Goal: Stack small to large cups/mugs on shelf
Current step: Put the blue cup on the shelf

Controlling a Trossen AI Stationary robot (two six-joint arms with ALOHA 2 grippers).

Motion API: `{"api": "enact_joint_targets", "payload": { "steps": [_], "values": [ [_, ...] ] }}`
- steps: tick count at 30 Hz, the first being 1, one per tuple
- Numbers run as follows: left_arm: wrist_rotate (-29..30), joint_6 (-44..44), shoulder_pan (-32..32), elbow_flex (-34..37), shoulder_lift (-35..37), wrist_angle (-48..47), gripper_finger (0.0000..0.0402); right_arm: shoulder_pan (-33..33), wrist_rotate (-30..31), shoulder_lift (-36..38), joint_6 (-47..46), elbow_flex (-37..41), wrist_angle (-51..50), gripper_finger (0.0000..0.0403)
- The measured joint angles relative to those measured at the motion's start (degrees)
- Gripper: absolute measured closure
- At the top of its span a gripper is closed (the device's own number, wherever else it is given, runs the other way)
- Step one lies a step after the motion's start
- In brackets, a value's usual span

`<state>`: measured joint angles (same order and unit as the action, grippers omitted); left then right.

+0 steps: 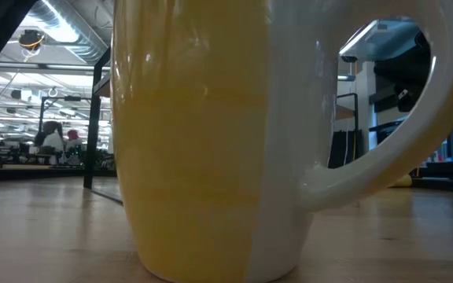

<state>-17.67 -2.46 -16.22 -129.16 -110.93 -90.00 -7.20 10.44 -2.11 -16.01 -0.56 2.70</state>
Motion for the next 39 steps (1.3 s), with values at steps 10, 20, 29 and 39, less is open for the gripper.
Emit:
{"api": "enact_joint_targets", "payload": {
  "steps": [10, 20, 29, 39],
  "values": [
    [-0.1, -0.2, -0.4, 0.0, 0.0, 0.0, 0.0356, 0.0, 0.0, 0.0, 0.0, 0.0, 0.0, 0.037],
    [-0.9, 0.4, -0.4, 0.0, 0.0, 0.0, 0.0335, 0.0, 0.0, 0.0, 0.0, 0.0, 0.0, 0.037],
    [1.9, 1.1, -0.4, 0.0, 0.0, 0.0, 0.0329, 0.0, 0.0, 0.0, 0.0, 0.0, 0.0, 0.037],
    [3.2, 1.4, -1.8, 0.0, 0.4, 0.0, 0.0332, 0.0, 0.0, 0.0, 0.0, 0.0, 0.0, 0.037]
  ]
}}
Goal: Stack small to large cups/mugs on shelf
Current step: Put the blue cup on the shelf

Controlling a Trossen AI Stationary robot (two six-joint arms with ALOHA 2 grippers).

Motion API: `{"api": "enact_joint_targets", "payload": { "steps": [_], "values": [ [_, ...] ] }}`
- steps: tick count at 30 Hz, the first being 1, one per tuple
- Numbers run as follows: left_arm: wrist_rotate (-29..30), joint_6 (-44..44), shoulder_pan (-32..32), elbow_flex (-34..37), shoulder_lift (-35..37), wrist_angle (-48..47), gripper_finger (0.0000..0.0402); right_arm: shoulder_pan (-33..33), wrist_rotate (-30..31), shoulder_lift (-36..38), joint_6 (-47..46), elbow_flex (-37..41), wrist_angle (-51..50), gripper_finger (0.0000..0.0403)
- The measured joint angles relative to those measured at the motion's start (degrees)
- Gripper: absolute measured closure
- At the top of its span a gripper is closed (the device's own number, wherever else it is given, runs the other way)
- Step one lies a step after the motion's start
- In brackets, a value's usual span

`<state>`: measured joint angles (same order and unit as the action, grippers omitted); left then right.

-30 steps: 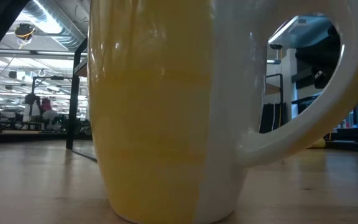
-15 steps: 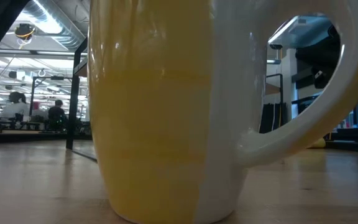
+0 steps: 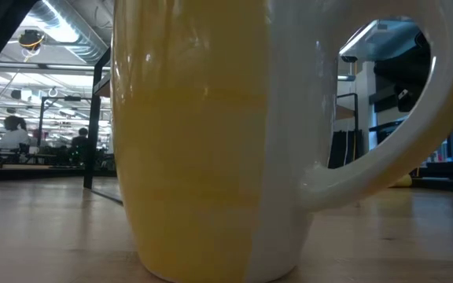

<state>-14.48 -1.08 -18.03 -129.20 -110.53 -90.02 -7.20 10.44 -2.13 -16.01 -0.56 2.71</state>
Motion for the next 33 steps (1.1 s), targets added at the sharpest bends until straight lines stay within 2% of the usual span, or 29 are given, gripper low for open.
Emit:
{"api": "enact_joint_targets", "payload": {
  "steps": [9, 18, 23, 33],
  "values": [
    [0.0, -0.3, -0.4, -0.5, 2.5, 0.0, 0.0333, 0.0, 0.0, 0.0, 0.0, 0.0, 0.0, 0.037],
    [8.0, 0.9, -2.6, -0.6, 2.6, 0.3, 0.0333, 0.0, 0.0, 0.0, 0.0, 0.0, 0.0, 0.037],
    [7.1, 1.6, -4.5, -0.6, 1.8, 0.4, 0.0333, 0.0, 0.0, 0.0, 0.0, 0.0, 0.0, 0.037],
    [-1.5, 3.2, -4.5, -0.4, -1.1, 0.0, 0.0333, 0.0, 0.0, 0.0, 0.0, 0.0, 0.0, 0.037]
  ]
}}
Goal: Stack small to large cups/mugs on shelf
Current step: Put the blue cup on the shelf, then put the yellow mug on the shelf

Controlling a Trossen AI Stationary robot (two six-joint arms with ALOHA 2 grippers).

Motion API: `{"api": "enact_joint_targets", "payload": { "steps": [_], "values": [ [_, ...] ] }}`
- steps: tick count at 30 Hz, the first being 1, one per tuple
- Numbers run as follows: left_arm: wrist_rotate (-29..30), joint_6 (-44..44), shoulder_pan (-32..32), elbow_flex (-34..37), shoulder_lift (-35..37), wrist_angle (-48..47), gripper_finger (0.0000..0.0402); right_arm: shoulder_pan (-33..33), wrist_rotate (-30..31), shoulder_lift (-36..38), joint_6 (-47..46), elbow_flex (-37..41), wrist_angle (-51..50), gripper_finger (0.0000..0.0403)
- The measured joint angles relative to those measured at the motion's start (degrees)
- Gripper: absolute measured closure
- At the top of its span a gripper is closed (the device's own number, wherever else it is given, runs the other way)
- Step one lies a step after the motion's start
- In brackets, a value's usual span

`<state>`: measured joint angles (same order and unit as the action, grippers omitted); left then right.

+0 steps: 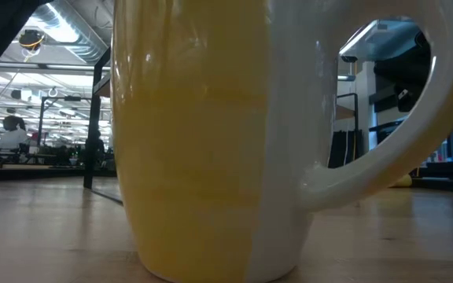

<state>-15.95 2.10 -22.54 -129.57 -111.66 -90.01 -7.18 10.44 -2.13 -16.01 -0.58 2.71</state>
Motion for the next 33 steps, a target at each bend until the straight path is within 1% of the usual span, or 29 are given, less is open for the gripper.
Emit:
{"api": "enact_joint_targets", "payload": {
  "steps": [5, 9, 12, 15, 18, 24, 29, 33],
  "values": [
    [-5.6, 0.0, 0.0, 0.2, -0.1, 0.0, 0.0333, 0.0, 0.0, 0.0, 0.0, 0.0, 0.0, 0.037],
    [-6.2, -1.5, 0.5, 2.2, -0.1, 0.0, 0.0333, 0.0, 0.0, 0.0, 0.0, 0.0, 0.0, 0.037],
    [-8.8, -1.5, 1.5, 4.0, -0.1, 0.0, 0.0333, 0.0, 0.0, 0.0, 0.0, 0.0, 0.0, 0.037],
    [-9.0, -1.2, 2.6, 6.1, -0.2, 0.0, 0.0333, 0.0, 0.0, 0.0, 0.0, 0.0, 0.0, 0.037],
    [-8.1, -0.5, 3.1, 7.1, -0.2, 0.0, 0.0333, 0.0, 0.0, 0.0, 0.0, 0.0, 0.0, 0.037],
    [-2.9, -0.4, 2.4, 6.7, -0.1, 0.0, 0.0333, 0.0, 0.0, 0.0, 0.0, 0.0, 0.0, 0.037],
    [0.2, -0.4, 0.0, 0.9, -0.1, 0.7, 0.0333, 0.0, 0.0, 0.0, 0.0, 0.0, 0.0, 0.037],
    [3.5, -1.4, -1.1, -5.5, -0.1, 6.9, 0.0333, 0.0, 0.0, 0.0, 0.0, 0.0, 0.0, 0.037]
  ]
}}
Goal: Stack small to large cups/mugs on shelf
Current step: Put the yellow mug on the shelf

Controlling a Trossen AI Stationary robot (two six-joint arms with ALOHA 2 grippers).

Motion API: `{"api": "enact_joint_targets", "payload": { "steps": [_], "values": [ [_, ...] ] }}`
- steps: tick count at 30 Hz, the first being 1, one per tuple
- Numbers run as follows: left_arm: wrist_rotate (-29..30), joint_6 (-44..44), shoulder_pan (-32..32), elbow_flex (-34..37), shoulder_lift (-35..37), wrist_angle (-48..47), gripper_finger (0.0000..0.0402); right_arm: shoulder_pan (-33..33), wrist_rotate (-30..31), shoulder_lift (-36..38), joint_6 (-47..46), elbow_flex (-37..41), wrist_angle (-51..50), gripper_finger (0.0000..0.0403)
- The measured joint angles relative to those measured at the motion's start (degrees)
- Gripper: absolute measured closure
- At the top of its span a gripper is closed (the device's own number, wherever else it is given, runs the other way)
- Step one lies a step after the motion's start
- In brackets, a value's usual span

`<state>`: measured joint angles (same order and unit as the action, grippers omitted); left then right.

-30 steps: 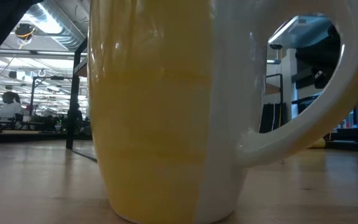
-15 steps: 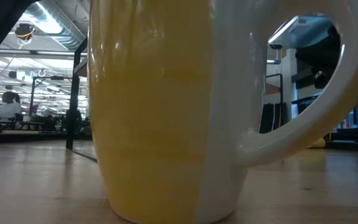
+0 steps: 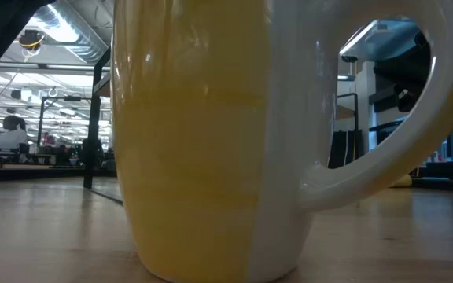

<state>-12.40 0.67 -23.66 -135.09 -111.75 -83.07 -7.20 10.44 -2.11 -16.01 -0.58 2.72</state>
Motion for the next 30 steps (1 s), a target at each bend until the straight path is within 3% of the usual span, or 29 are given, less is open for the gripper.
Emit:
{"api": "enact_joint_targets", "payload": {
  "steps": [2, 5, 10, 18, 23, 30],
  "values": [
    [-0.8, -1.8, 0.0, 1.1, 1.8, 7.9, 0.0333, 0.0, 0.0, 0.0, 0.0, 0.0, 0.0, 0.037],
    [-6.7, -1.9, 0.3, 0.7, 3.1, 12.6, 0.0333, 0.0, 0.0, 0.0, 0.0, 0.0, 0.0, 0.037],
    [-12.8, 0.8, 2.0, 0.2, 3.5, 11.5, 0.0333, 0.0, 0.0, 0.0, 0.0, 0.0, 0.0, 0.037],
    [-11.3, 3.0, 6.2, 0.2, 6.4, 14.4, 0.0333, 0.0, 0.0, 0.0, 0.2, 0.0, 0.0, 0.037],
    [-5.4, 2.8, 7.9, 0.0, 8.2, 17.6, 0.0333, 0.0, 2.8, 0.0, 8.6, 0.0, 0.9, 0.037],
    [-1.4, -5.1, 8.7, 0.1, 10.2, 18.0, 0.0333, 0.0, 4.0, -0.1, 15.5, 0.0, 2.5, 0.037]
  ]
}}
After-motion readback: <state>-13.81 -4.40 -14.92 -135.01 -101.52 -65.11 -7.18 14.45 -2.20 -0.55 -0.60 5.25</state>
